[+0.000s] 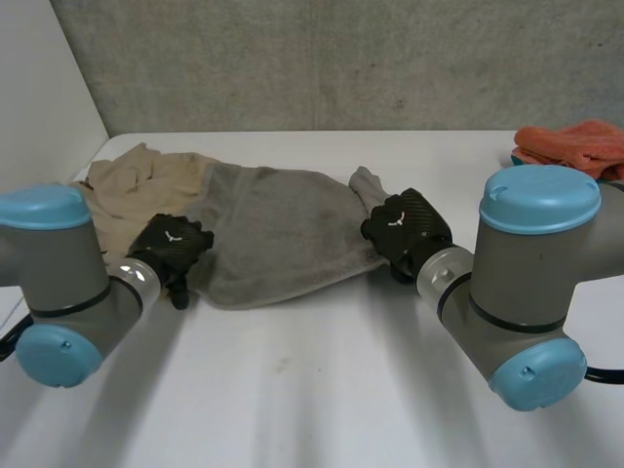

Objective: Fold the laundry.

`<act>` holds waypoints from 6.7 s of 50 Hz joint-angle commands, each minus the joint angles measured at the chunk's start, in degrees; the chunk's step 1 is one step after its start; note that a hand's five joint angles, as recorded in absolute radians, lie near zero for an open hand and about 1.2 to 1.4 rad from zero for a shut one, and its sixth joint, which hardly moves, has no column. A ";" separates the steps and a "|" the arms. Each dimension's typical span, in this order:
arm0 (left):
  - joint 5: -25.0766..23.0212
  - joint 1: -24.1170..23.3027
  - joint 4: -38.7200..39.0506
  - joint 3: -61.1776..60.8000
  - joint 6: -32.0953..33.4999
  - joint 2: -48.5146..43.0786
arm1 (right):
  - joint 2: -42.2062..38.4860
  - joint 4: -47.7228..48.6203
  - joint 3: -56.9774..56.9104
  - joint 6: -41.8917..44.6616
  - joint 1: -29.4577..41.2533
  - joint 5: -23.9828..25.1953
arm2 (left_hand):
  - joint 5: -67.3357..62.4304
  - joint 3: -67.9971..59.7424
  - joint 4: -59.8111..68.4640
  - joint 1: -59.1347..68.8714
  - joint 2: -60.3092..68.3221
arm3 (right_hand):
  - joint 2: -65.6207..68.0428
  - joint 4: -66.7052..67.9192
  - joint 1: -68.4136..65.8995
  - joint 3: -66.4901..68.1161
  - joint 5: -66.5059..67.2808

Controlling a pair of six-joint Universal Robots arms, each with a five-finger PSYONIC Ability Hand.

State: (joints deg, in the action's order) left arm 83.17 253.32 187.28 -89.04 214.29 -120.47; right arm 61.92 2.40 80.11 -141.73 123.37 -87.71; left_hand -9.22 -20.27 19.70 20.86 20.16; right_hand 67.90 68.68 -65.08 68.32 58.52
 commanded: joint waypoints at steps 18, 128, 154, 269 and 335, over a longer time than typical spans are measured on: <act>1.56 4.28 7.49 8.27 -0.09 1.46 | -1.80 -2.05 0.05 -4.17 -2.52 -0.53 | -60.78 -59.73 60.30 59.14 59.84 | 12.10 11.32 -14.92 11.68 11.48; -11.80 9.03 -22.22 5.10 -6.43 36.80 | 22.72 -20.67 -5.49 1.81 -20.80 10.71 | -60.78 -59.73 60.30 59.14 59.84 | 12.10 11.32 -14.92 11.68 11.48; 2.61 0.59 -5.70 59.40 -11.17 -2.31 | -8.66 3.21 -44.33 -8.82 -15.88 0.08 | -60.78 -59.73 60.30 59.14 59.84 | 12.10 11.32 -14.92 11.68 11.48; -12.16 14.40 -23.19 26.26 -5.02 7.46 | -0.82 -27.19 -34.48 5.15 -23.80 11.78 | -60.78 -59.73 60.30 59.14 59.84 | 12.10 11.32 -14.92 11.68 11.48; -10.22 15.53 -38.82 -9.04 29.77 21.58 | 11.55 -31.49 8.13 32.90 -29.94 9.12 | -60.78 -59.73 60.30 59.14 59.84 | 12.10 11.32 -14.92 11.68 11.48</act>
State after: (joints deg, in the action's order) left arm 72.87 268.11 161.02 -92.28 237.22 -106.34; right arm 67.27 -21.16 81.15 -119.36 96.70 -82.52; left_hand -56.41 -68.50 68.91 67.65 68.74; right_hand 67.77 68.69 -64.99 68.20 57.76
